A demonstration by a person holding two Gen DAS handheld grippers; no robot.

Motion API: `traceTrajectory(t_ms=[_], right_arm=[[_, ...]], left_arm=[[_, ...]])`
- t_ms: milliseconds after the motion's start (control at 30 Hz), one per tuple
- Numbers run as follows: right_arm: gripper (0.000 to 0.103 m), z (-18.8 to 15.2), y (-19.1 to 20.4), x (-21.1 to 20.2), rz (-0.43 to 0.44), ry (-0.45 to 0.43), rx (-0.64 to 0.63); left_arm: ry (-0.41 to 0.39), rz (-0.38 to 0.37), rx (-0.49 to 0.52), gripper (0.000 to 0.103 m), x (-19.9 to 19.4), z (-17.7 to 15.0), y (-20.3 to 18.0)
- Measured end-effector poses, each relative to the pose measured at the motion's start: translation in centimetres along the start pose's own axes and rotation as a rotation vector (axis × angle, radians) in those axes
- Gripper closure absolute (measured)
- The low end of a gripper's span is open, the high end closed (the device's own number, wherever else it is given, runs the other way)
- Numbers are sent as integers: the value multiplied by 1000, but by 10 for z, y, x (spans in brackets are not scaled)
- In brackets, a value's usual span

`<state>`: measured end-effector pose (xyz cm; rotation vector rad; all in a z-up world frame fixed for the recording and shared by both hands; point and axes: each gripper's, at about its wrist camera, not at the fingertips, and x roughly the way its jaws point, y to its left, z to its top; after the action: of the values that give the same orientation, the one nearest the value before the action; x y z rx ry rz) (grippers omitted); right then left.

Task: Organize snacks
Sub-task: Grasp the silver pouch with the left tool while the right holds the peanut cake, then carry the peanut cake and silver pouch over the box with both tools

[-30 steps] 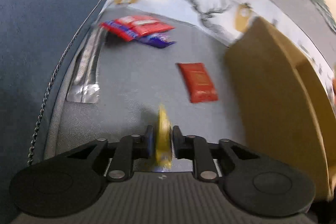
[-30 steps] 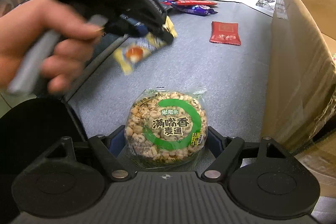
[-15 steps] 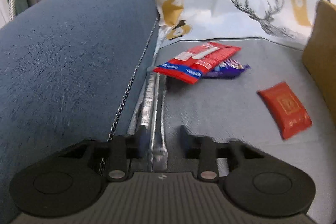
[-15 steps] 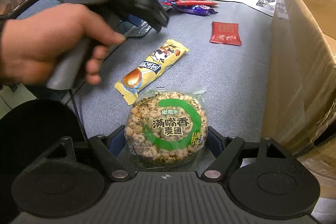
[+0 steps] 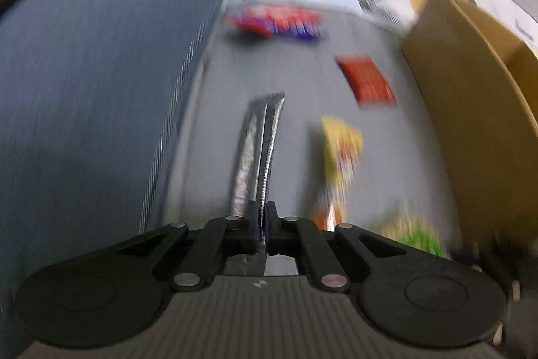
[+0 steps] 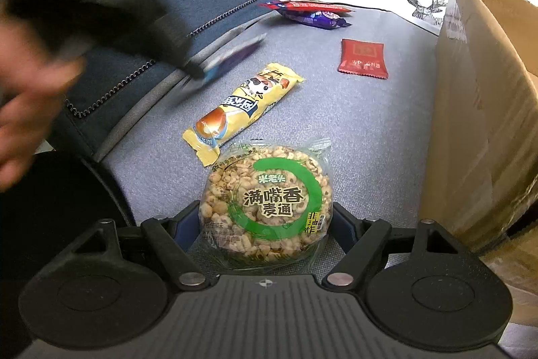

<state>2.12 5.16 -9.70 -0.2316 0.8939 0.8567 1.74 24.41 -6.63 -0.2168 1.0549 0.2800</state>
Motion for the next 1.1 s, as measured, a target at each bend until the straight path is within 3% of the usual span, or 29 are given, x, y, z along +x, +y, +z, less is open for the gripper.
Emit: traceTrajectory(t_ms=[67,133,167,267,400,767,933,1100], right_arm=[[23,-1,1,0,-6,-6,-2],[23,-2,2,-1,-12,-13,-3],[23,-3,3,-2,-15,-17,-3],[23,-5,3,-2,-25,-28,-8],[23,-8,6,-1,-42,-29,-36],[22,-11,12,2,-69,-31,-80],[23,-11,13,1,-75,-30,-77],[24,-10,13,0,-74,-23,-69]], left_arm=[[-24,-45,-33,90,-9,-6,6],[-91,-71,-82,59,-17,-4,15],[-104,-68,-89,58,-15,-2,17],[-92,-87,-77,58,-1,4,16],[32,-79,-75,57,23,13,17],[41,-18,35,56,25,9,3],[29,-19,15,78,24,9,7],[15,-60,-44,84,19,6,19]])
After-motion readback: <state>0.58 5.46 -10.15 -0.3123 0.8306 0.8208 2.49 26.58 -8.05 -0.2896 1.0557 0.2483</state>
